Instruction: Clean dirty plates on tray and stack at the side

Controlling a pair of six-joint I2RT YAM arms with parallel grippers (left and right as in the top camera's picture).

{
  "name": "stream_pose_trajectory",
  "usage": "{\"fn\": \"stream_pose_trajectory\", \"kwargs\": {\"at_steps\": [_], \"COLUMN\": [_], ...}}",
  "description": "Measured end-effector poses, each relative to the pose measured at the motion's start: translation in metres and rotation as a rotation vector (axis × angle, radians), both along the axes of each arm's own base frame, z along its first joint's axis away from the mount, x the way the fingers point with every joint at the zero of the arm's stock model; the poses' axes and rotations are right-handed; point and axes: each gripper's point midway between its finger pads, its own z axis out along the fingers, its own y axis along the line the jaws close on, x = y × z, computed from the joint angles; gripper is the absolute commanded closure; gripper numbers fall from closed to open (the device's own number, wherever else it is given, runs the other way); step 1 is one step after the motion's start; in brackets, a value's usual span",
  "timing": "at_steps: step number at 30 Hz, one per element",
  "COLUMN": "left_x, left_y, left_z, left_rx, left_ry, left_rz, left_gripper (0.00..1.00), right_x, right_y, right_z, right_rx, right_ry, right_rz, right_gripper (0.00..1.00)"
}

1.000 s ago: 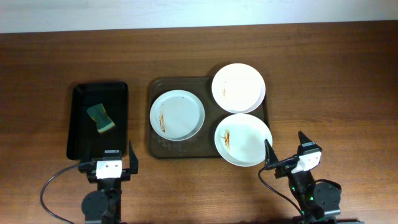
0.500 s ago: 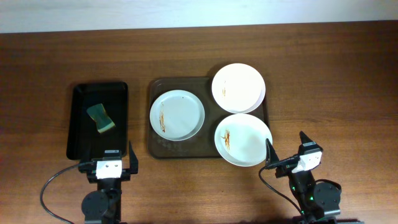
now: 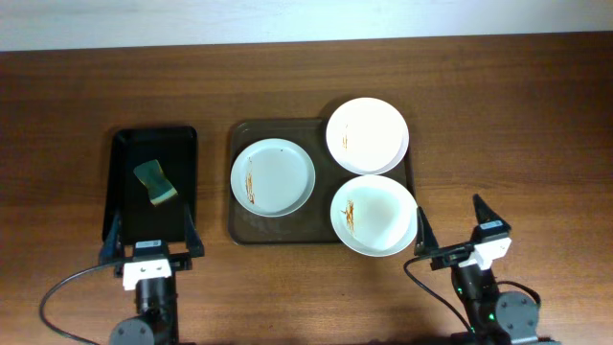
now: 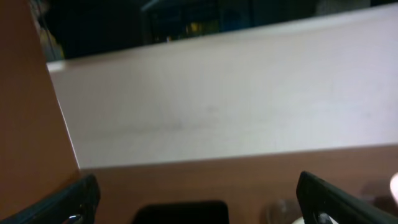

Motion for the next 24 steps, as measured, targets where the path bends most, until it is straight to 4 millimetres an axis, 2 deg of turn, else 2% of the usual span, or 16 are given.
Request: {"fn": "stream_pose_trajectory", "kwargs": {"at_steps": [2, 7, 11, 15, 19, 24], "left_x": [-0.006, -0.006, 0.008, 0.029, 0.065, 0.114], "left_y": [0.000, 0.000, 0.000, 0.000, -0.004, -0.016], "left_z": [0.019, 0.044, 0.059, 0.079, 0.077, 0.054], "left_rx": [-0.004, -0.007, -0.010, -0.012, -0.007, -0.014], "left_ry": [-0.041, -0.032, 0.056, 0.156, 0.332, 0.619], "left_rz": [-0.001, -0.002, -0.001, -0.001, -0.019, -0.090], "left_gripper": [0.01, 0.01, 0.01, 0.01, 0.01, 0.01], "right_x": [-0.005, 0.000, 0.016, 0.044, 0.072, 0.097], "right_y": [0.000, 0.000, 0.001, 0.004, 0.010, 0.013], "right_z": [0.021, 0.045, 0.055, 0.071, 0.074, 0.068], "right_rx": [0.002, -0.008, -0.026, -0.039, -0.055, -0.078], "right_ry": [-0.039, -0.010, 0.095, 0.196, 0.362, 0.633], "right_rz": [0.000, -0.001, -0.001, -0.002, 0.018, 0.028], "right_gripper": [0.01, 0.02, 0.02, 0.01, 0.02, 0.02]}}
